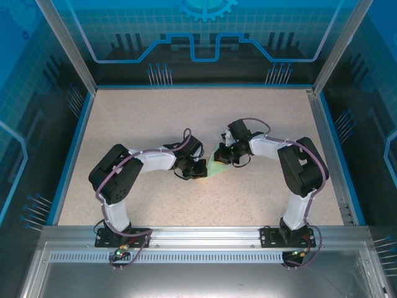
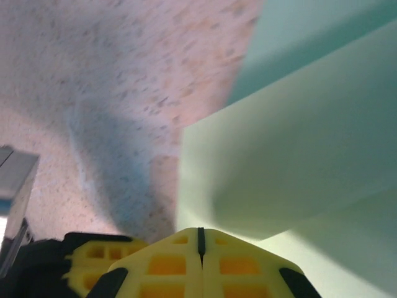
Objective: Fold a paper plane with a square sheet of paper (pick it up from the middle)
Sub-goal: Fourth fold the wing at the center of the table.
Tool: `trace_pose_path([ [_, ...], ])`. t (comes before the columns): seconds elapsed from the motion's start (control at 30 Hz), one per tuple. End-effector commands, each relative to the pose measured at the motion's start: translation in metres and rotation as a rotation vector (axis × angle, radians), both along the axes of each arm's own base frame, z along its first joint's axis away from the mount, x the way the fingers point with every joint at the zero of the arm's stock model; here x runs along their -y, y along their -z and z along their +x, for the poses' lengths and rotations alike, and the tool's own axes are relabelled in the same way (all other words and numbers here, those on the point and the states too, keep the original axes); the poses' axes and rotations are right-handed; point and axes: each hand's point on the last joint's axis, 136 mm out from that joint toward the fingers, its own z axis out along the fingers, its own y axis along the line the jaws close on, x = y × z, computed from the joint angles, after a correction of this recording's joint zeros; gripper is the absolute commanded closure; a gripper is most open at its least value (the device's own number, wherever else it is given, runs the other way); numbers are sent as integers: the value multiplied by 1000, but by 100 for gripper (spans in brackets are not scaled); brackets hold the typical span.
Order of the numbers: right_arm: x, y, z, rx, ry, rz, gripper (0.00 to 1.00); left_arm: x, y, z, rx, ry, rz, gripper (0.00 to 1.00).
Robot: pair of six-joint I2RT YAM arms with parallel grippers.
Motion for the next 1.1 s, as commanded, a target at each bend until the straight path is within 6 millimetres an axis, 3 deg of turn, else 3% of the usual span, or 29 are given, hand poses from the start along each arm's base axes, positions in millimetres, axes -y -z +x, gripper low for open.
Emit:
trace_pose_path([
  [0.0,-6,6,-20,-24,-43,-16,99,-19,26,-21,-84,-16,79,100],
  [0.23,-18,18,-36,-61,-103,-7,99,-19,26,-21,-89,-31,68,100],
  [0.63,-28,28,-36,-85,-127,18,99,-17,20,-19,-84,-36,47,100],
  [0.73,-24,31,-35,-89,-113,3,99,-12,8,-15,-63,-36,11,100],
  [0.9,-19,32,-35,-97,-96,-3,99,-2,-28,0,31,-54,-89,100],
  [1.07,-18,32,-35,-97,-94,-4,99,5,-30,6,44,-62,-125,100],
])
